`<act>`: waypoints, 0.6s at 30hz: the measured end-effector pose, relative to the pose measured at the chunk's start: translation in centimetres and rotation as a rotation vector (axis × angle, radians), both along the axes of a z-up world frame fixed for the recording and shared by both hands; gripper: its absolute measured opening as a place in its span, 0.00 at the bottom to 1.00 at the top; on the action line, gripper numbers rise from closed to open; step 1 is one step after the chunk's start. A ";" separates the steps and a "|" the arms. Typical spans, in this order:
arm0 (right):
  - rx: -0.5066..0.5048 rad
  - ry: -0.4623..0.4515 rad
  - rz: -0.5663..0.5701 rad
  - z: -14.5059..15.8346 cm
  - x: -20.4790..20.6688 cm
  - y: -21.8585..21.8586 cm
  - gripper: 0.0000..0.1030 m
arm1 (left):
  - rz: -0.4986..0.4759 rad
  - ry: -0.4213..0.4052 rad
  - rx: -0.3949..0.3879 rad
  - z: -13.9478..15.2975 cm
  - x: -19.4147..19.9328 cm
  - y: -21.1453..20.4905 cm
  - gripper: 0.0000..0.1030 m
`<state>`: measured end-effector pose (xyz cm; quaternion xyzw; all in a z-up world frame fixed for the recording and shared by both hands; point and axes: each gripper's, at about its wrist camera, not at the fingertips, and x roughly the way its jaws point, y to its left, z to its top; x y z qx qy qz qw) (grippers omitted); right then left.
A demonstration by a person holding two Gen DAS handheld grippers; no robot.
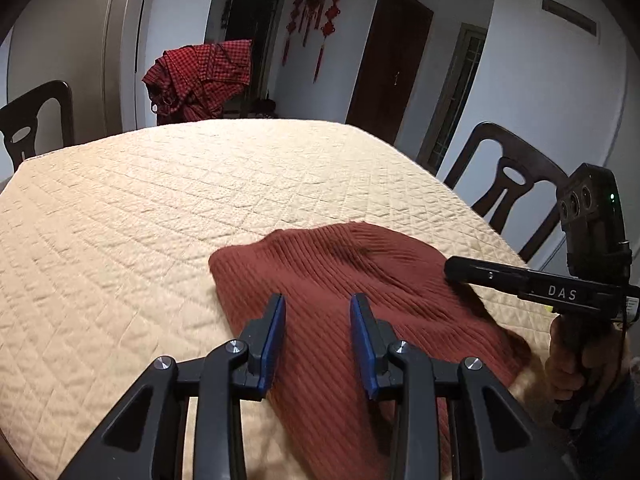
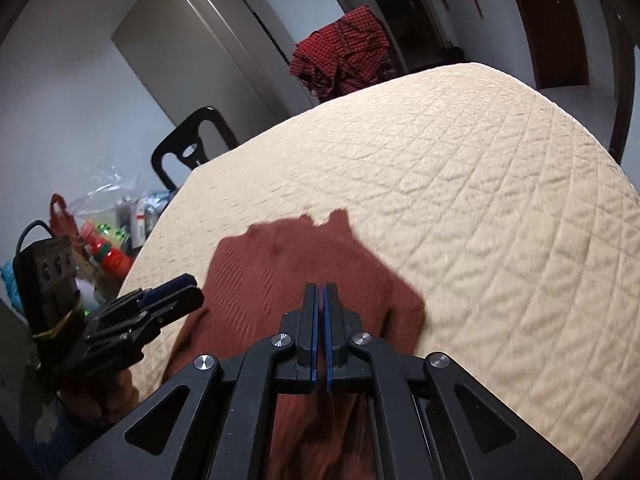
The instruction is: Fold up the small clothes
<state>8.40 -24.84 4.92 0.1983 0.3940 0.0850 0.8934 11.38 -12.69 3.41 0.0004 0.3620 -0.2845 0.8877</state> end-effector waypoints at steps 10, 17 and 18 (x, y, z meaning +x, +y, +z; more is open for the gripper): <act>-0.016 0.038 -0.050 -1.1 0.0 -1.8 0.01 | 0.026 0.057 0.015 -1.5 0.6 -0.1 0.37; -0.099 -0.059 0.042 2.4 -4.4 0.4 0.01 | -0.002 0.013 0.002 0.9 -2.9 0.8 0.37; -0.125 -0.064 0.053 2.5 -5.1 1.0 0.01 | -0.007 0.009 0.006 1.0 -3.4 0.9 0.37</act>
